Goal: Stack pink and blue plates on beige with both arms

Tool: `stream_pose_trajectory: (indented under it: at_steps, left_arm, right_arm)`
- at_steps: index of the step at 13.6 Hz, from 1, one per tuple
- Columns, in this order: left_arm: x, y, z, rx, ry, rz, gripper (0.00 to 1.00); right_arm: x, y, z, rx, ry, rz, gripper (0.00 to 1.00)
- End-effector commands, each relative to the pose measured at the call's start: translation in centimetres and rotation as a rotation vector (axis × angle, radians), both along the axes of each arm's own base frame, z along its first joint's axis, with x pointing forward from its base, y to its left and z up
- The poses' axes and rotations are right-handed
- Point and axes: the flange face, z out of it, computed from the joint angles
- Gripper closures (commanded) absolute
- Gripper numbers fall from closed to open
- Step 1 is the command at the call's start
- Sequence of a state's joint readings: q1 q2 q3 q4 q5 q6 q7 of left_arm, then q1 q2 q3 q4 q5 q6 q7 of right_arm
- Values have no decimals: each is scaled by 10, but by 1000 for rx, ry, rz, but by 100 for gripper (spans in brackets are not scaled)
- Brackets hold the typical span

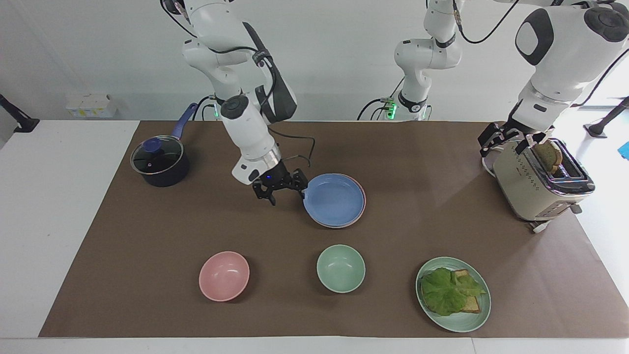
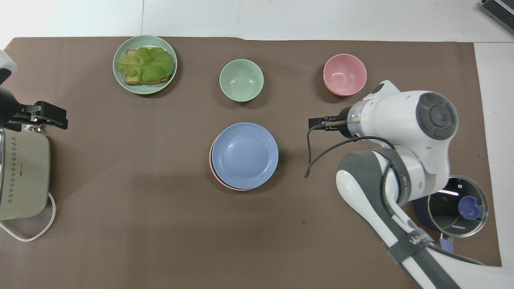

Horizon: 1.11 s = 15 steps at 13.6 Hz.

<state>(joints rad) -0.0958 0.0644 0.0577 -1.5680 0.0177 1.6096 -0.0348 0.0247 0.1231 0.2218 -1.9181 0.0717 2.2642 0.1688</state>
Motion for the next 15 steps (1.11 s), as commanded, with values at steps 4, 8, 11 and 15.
stream_pose_trajectory:
  at_steps: [4, 8, 11, 15]
  left_arm:
    - [-2, 5, 3, 7, 3, -5, 0]
    - [-2, 5, 3, 7, 3, -5, 0]
    - [-2, 5, 3, 7, 3, -5, 0]
    - [-2, 5, 3, 7, 3, -5, 0]
  right_arm:
    - [-3, -85, 74, -124, -28, -45, 0]
    - [-11, -134, 119, -178, 16, -11, 0]
    - [-16, -149, 145, -234, 46, 8, 0]
    - [-19, -150, 164, -247, 104, 5, 0]
